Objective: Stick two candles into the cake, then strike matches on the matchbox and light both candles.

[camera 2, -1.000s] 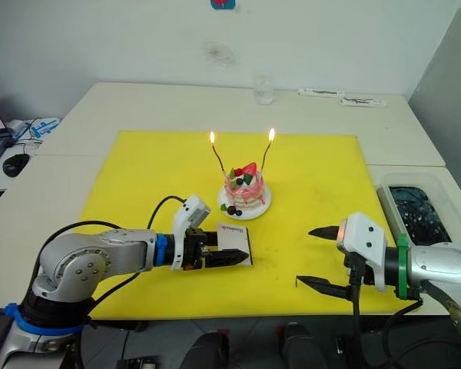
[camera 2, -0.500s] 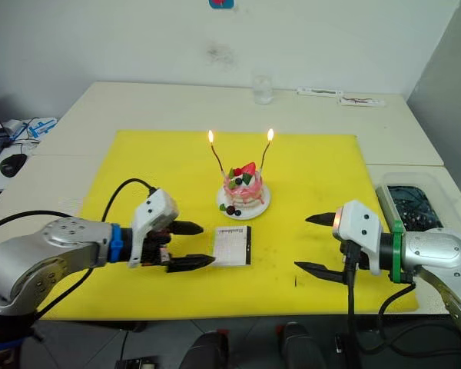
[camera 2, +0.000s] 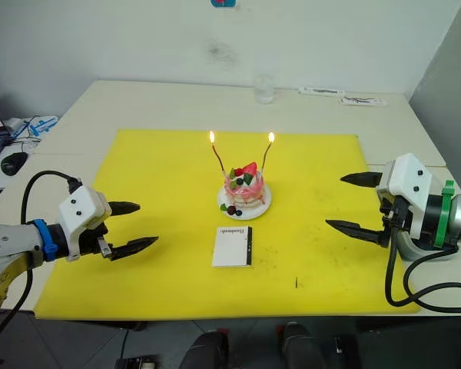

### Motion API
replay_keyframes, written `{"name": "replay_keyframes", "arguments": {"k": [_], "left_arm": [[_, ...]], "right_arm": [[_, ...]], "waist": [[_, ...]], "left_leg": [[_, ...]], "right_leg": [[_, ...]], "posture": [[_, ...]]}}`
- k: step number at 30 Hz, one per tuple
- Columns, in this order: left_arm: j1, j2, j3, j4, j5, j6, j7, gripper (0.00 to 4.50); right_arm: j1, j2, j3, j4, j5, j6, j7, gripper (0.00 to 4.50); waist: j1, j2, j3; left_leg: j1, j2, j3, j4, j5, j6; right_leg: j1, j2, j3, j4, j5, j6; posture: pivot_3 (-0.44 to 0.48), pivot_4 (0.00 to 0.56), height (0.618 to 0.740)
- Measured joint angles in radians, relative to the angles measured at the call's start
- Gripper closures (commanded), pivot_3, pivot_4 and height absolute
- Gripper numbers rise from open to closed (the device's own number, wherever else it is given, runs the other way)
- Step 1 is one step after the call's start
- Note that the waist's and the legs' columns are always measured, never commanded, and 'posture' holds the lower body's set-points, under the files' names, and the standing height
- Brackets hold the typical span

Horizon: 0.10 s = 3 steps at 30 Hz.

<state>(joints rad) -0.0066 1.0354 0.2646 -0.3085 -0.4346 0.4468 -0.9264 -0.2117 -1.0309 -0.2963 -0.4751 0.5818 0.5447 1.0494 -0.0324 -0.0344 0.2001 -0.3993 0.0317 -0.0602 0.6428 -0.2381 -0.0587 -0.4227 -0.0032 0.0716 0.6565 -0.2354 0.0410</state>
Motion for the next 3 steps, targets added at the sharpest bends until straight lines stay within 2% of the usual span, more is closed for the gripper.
{"name": "replay_keyframes", "arguments": {"k": [3], "left_arm": [[0.012, -0.001, 0.016, -0.006, -0.003, 0.002, -0.012, 0.01]], "right_arm": [[0.010, -0.011, -0.001, 0.001, 0.000, 0.000, 0.024, 0.00]], "waist": [[0.000, 0.000, 0.000]], "left_leg": [[0.000, 0.000, 0.000, 0.000, 0.000, 0.000]], "right_leg": [[0.000, 0.000, 0.000, 0.000, 0.000, 0.000]], "posture": [[0.000, 0.150, 0.740]]}}
